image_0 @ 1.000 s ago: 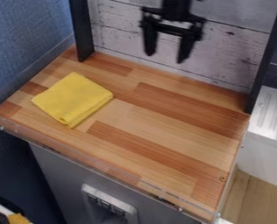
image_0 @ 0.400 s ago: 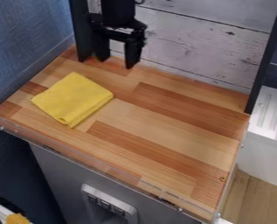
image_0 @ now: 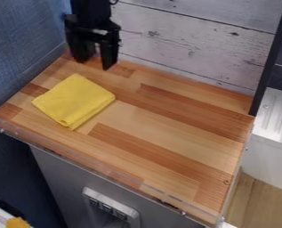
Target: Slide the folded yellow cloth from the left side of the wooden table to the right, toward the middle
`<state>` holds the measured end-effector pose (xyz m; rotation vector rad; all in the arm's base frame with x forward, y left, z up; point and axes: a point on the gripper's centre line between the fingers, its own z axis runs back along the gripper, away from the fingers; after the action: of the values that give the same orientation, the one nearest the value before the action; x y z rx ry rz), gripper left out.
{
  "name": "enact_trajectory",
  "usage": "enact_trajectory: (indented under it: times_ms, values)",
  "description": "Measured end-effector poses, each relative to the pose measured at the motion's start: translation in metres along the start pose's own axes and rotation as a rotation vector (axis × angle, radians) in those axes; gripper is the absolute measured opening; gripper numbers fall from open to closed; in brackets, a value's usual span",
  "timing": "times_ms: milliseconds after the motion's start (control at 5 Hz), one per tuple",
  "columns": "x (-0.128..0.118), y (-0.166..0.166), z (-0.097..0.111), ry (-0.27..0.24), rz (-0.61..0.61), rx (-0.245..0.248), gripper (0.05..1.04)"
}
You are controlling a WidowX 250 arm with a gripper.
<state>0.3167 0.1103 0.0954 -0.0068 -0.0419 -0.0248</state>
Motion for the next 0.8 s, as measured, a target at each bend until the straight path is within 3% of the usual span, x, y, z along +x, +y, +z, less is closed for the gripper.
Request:
enact_trajectory:
  times_ms: [400, 800]
  values:
    - [-0.011, 0.017, 0.000, 0.033, -0.016, 0.012, 0.950]
    - [-0.015, 0.023, -0.008, 0.023, -0.011, 0.023, 0.360]
